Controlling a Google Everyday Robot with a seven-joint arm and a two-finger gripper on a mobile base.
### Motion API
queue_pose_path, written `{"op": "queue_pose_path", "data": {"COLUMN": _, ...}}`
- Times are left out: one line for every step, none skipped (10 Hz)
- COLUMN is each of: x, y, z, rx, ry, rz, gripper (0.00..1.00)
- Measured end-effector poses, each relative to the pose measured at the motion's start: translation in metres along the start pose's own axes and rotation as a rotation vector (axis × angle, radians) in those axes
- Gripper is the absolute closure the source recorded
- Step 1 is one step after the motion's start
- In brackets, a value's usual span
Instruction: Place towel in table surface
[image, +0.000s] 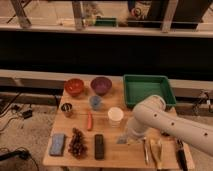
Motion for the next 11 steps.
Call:
{"op": "queue_pose_path", "data": {"x": 0.001, "y": 0.002, "z": 0.007, "rx": -0.005, "ry": 0.002, "rz": -0.005, "gripper": 1.00}}
{"op": "queue_pose_path", "data": {"x": 0.001, "y": 0.004, "z": 0.012, "rx": -0.006, "ry": 0.003, "rz": -0.010, "gripper": 1.00}}
{"op": "queue_pose_path", "data": {"x": 0.003, "y": 0.005, "z": 0.018, "rx": -0.006, "ry": 0.004, "rz": -0.017, "gripper": 1.00}}
{"op": "queue_pose_path", "data": {"x": 0.005, "y": 0.006, "z": 0.026, "rx": -0.007, "ry": 0.011, "rz": -0.025, "gripper": 1.00}}
{"op": "queue_pose_path", "data": {"x": 0.006, "y": 0.006, "z": 0.032, "rx": -0.010, "ry": 0.015, "rz": -0.029, "gripper": 1.00}}
{"op": "queue_pose_path", "data": {"x": 0.006, "y": 0.004, "z": 0.037, "rx": -0.012, "ry": 0.021, "rz": -0.035, "gripper": 1.00}}
{"op": "queue_pose_path", "data": {"x": 0.006, "y": 0.003, "z": 0.039, "rx": -0.014, "ry": 0.025, "rz": -0.036, "gripper": 1.00}}
{"op": "queue_pose_path", "data": {"x": 0.006, "y": 0.003, "z": 0.040, "rx": -0.016, "ry": 0.026, "rz": -0.038, "gripper": 1.00}}
{"op": "queue_pose_path", "data": {"x": 0.006, "y": 0.003, "z": 0.040, "rx": -0.016, "ry": 0.026, "rz": -0.037, "gripper": 0.98}}
{"op": "queue_pose_path", "data": {"x": 0.007, "y": 0.004, "z": 0.040, "rx": -0.016, "ry": 0.026, "rz": -0.035, "gripper": 0.89}}
{"op": "queue_pose_path", "data": {"x": 0.007, "y": 0.004, "z": 0.040, "rx": -0.016, "ry": 0.026, "rz": -0.035, "gripper": 0.81}}
